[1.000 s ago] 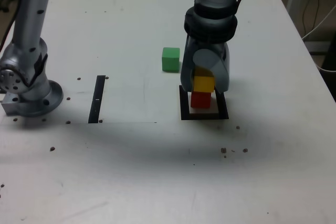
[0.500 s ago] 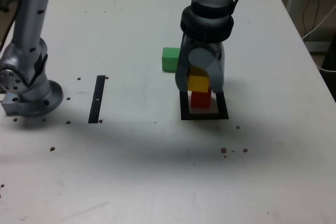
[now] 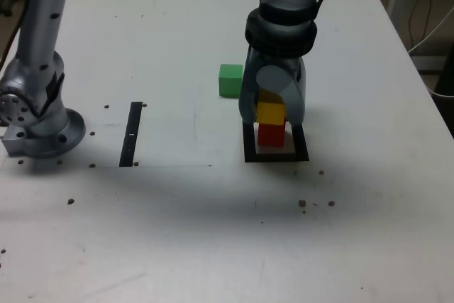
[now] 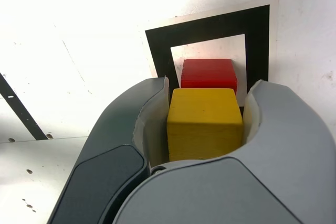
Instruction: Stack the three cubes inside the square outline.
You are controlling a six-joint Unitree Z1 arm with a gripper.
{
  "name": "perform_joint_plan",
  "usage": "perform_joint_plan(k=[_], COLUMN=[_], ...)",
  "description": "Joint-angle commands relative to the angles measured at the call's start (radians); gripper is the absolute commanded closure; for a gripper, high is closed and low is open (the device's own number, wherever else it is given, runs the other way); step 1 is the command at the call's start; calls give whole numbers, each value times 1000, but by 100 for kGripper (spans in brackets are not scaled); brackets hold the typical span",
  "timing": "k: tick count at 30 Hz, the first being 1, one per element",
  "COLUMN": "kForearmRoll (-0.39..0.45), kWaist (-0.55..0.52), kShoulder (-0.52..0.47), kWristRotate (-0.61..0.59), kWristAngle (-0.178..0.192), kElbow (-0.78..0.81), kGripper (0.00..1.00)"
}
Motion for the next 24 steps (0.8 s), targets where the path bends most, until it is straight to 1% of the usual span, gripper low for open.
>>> perform_joint_plan(k=[1, 4, 7, 18, 24], kForearmRoll=[-2, -4, -6, -7, 1], kWaist=[-1, -1, -1, -1, -1], kShoulder=[5, 5, 5, -3, -29], kWristRotate=[5, 11, 16, 15, 7], kWristAngle=[2, 3, 3, 16, 31], kElbow=[2, 5, 8, 17, 25], kGripper=[31, 21, 15, 2, 1])
